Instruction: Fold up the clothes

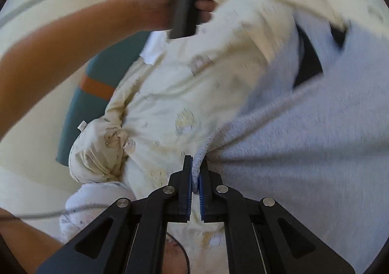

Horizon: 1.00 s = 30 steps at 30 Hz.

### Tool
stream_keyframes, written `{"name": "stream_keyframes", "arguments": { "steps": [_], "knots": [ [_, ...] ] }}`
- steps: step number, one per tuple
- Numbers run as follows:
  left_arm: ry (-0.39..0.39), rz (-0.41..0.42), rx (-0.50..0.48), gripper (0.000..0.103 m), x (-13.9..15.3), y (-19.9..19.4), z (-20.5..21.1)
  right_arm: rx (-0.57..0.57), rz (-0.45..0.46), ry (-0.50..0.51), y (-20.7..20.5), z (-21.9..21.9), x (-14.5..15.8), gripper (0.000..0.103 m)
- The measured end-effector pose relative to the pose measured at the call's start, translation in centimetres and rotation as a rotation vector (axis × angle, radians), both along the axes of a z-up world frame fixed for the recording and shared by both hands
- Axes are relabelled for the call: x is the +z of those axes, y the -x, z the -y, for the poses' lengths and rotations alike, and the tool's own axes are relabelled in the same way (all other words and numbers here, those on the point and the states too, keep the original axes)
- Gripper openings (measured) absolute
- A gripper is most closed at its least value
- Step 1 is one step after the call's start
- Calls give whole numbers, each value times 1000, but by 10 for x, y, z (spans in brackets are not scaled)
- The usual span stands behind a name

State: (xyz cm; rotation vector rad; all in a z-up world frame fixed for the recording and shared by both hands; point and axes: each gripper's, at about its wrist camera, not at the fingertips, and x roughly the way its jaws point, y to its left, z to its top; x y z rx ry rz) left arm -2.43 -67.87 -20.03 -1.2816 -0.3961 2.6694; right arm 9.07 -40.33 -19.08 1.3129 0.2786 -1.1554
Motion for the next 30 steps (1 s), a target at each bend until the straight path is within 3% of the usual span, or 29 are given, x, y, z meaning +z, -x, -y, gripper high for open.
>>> {"name": "stream_keyframes", "arguments": {
  "steps": [1, 2, 3, 4, 6, 7, 9, 12, 14, 15, 18, 22, 23, 25, 27, 30],
  "knots": [
    [-50, 16, 14, 44, -7, -4, 1, 14, -17, -30, 0, -7, -6, 4],
    [-100, 33, 28, 54, -15, -8, 2, 29, -34, -60, 0, -15, -11, 4],
    [-178, 101, 37, 64, -30, -7, -5, 43, -51, -90, 0, -22, -17, 4],
    [-212, 158, 32, 67, -41, -3, -11, 59, -68, -120, -1, -30, -22, 6],
    [-260, 266, 56, 67, -63, 7, -23, 117, -88, -178, -5, -44, -29, 10],
    [-261, 278, 77, 67, -68, 11, -26, 140, -97, -205, -7, -49, -31, 12],
    [-272, 260, 91, 67, -70, 20, -34, 188, -128, -207, -10, -63, -24, 23],
    [-301, 188, 66, 67, -57, 34, -44, 196, -68, -170, -12, -74, -8, 38],
    [-214, 173, 65, 67, -48, 44, -52, 190, -25, -144, -16, -79, -1, 57],
    [-171, 163, 71, 67, -43, 49, -55, 187, 6, -136, -19, -79, 1, 60],
    [-176, 10, 115, 67, -12, 46, -48, 155, 59, -114, -20, -80, 4, 60],
    [-200, 125, 91, 67, -25, 65, -49, 66, 129, -99, -14, -85, 1, 60],
    [-182, 200, 81, 67, -40, 73, -53, 44, 140, -106, -11, -85, -1, 60],
    [-118, 263, 78, 67, -56, 74, -61, 25, 142, -108, -10, -84, -1, 60],
    [-79, 293, 70, 67, -68, 75, -69, 14, 137, -105, -4, -87, 2, 60],
    [-169, 235, 48, 67, -65, 65, -75, -12, 134, -101, 5, -91, 3, 60]
  ]
}}
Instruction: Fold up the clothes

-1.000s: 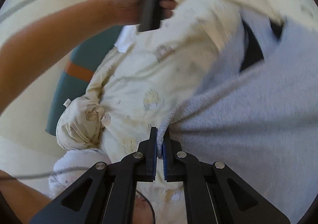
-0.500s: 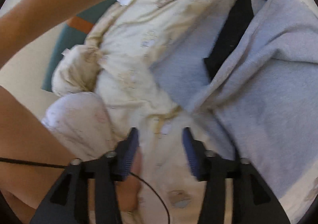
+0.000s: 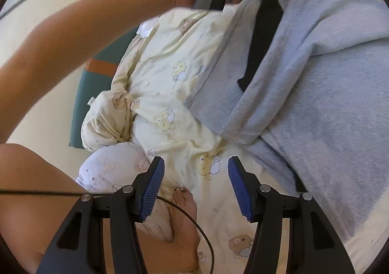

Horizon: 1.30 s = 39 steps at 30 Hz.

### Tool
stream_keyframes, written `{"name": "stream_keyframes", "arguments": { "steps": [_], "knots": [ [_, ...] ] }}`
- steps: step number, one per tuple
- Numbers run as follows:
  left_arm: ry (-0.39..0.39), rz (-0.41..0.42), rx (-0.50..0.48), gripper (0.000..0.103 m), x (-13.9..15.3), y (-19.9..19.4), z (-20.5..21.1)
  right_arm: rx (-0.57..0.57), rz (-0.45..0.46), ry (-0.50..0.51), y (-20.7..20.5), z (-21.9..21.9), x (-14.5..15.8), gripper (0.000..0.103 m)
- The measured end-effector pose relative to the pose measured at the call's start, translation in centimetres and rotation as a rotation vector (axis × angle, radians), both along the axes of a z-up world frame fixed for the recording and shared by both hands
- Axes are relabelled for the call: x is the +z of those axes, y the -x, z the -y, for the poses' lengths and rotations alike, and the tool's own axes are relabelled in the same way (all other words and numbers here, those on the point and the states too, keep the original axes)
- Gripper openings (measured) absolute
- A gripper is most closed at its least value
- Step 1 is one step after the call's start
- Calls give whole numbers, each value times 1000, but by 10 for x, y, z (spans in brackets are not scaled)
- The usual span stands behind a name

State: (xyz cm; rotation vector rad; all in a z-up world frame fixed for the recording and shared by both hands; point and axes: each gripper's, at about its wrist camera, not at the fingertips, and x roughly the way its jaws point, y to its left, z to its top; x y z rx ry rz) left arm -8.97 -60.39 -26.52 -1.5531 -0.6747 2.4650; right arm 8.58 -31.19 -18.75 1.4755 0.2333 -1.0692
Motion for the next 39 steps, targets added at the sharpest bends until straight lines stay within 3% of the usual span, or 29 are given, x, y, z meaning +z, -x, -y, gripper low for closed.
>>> {"name": "stream_keyframes", "arguments": {
  "steps": [3, 7, 8, 12, 14, 15, 16, 18, 22, 24, 25, 26, 28, 31, 36, 39],
  "knots": [
    [12, -119, -56, 67, 17, -6, -14, -33, 18, -11, 8, -4, -5, 60],
    [27, -3, -42, 67, -1, 7, -7, -49, 13, -35, 11, -3, -13, 60],
    [9, 37, -31, 67, -8, 9, -4, -56, -37, -44, 12, -2, -12, 60],
    [48, 17, -10, 67, -5, 8, -2, -119, -267, -50, 16, 4, -5, 60],
    [62, 0, -17, 54, -2, 7, -4, -146, -311, -37, 14, 11, -5, 60],
    [70, -7, -21, 28, -1, 7, -5, -157, -317, -36, 12, 15, -7, 60],
    [92, -1, -25, 20, 1, 7, -7, -160, -319, -35, 8, 20, -10, 60],
    [88, -3, -27, 15, 1, 8, -9, -168, -326, -34, 1, 29, -16, 60],
    [82, -19, -6, 13, 1, 8, -12, -185, -502, -92, -11, 47, -31, 60],
    [61, -21, -2, 13, 2, 12, -17, -203, -495, -141, -8, 54, -51, 60],
    [59, -26, 0, 13, 4, 11, -17, -214, -468, -160, -6, 54, -60, 54],
    [56, -31, 3, 13, 6, 11, -17, -226, -441, -177, -3, 54, -70, 28],
    [25, -51, 4, 13, 14, 10, -18, -253, -411, -159, 1, 46, -71, 5],
    [11, -84, -23, 13, 31, 10, -25, -260, -375, -90, 5, 30, -54, 5],
    [-24, -151, -45, 12, 66, 16, -40, -392, -266, 18, 40, -19, -12, 5],
    [-34, -151, -41, 12, 80, 25, -50, -414, -284, 34, 53, -36, 5, 5]
  ]
}}
